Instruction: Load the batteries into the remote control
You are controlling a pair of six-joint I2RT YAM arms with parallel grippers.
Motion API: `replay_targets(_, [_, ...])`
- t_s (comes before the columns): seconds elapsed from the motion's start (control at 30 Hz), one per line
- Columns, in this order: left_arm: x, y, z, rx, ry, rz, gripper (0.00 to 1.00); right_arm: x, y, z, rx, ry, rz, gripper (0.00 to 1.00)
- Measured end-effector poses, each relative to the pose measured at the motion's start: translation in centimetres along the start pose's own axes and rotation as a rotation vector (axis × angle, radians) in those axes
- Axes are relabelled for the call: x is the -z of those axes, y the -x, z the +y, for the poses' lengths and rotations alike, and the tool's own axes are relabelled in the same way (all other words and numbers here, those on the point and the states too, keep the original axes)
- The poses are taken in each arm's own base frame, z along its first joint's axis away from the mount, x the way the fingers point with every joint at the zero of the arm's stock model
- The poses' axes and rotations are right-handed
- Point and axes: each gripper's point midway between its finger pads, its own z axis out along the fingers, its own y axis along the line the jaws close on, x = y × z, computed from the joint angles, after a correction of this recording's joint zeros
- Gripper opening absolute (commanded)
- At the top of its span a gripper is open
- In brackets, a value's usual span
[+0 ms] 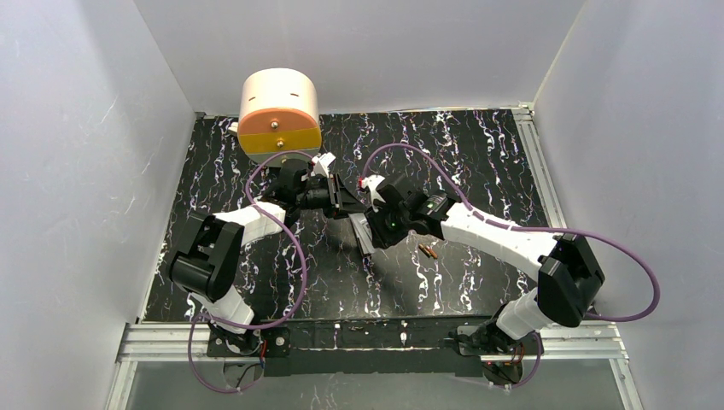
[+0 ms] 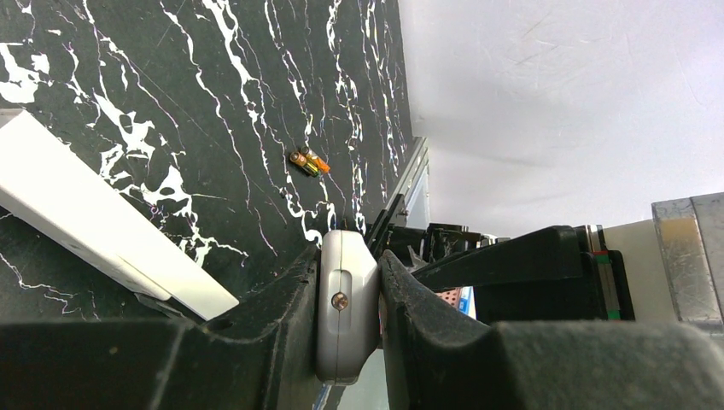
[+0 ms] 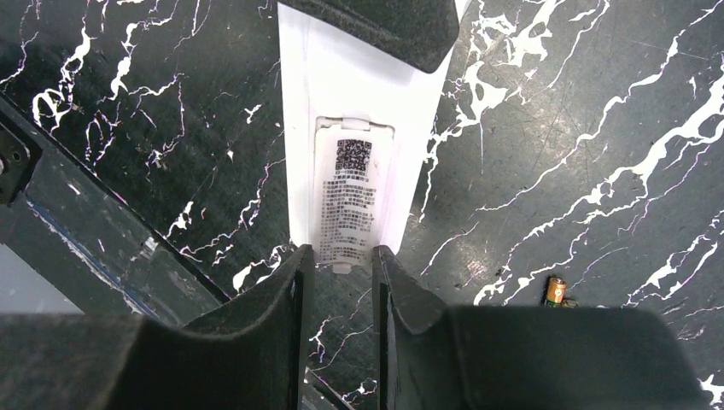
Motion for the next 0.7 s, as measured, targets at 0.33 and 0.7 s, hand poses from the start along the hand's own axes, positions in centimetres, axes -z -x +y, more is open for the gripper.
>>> replay_targets(0.33, [0.07, -0.35, -0.26, -0.005, -0.016, 0.020, 0.00, -0.01, 0.10, 0.16, 0.006, 0.000, 0.004, 0.31])
replay_targets(0.7, [0.04, -0.37, -0.28, -0.004, -0.015, 0.019, 0.00, -0.36, -0.03, 0.15, 0.002, -0.006, 0.047, 0.37])
